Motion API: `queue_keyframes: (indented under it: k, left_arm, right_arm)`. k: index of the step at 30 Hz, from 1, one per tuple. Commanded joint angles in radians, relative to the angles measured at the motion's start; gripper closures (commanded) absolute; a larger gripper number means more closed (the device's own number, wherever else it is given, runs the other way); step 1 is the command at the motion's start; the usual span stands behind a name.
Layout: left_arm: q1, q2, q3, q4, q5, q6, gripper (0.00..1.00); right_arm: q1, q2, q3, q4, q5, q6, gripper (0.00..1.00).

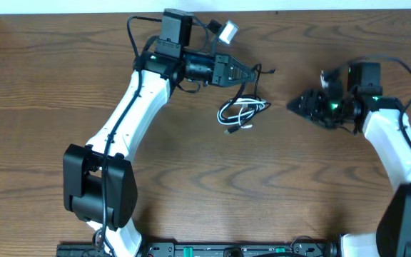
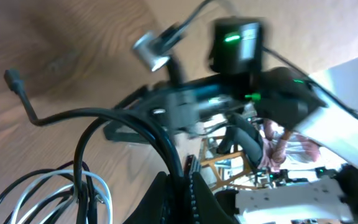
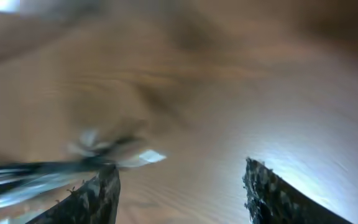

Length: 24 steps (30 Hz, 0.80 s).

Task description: Untangle cables

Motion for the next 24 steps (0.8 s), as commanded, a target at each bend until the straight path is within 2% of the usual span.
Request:
queue_keyframes:
  k: [1, 6, 12, 17, 21, 24]
  left_arm:
    - [-0.032, -0.007, 0.007, -0.003, -0.065, 0.021, 0.93]
    - [-0.043, -0.007, 0.007, 0.000, -0.065, 0.020, 0.93]
    - [-0.043, -0.007, 0.007, -0.002, -0.064, 0.020, 0.93]
    - [-0.042, -0.007, 0.007, 0.002, -0.065, 0.020, 0.92]
    - [-0.013, -0.010, 0.008, 0.047, -0.052, 0.015, 0.93]
    - [0.042, -0.014, 0.008, 0.116, -0.001, -0.041, 0.93]
  right_arm:
    - [0.058, -0.029, 0.002, 0.070, -0.169, 0.028, 0.39]
    - [0.148, -0.004, 0.002, 0.172, -0.051, 0.299, 0.40]
    - [0.222, 0.050, 0.002, 0.310, -0.026, 0.422, 0.39]
    - [0.248, 0.092, 0.002, 0.296, 0.013, 0.447, 0.40]
    - [0.238, 0.111, 0.002, 0.170, 0.105, 0.408, 0.41]
    - [0.211, 0.111, 0.002, 0.066, 0.216, 0.360, 0.42]
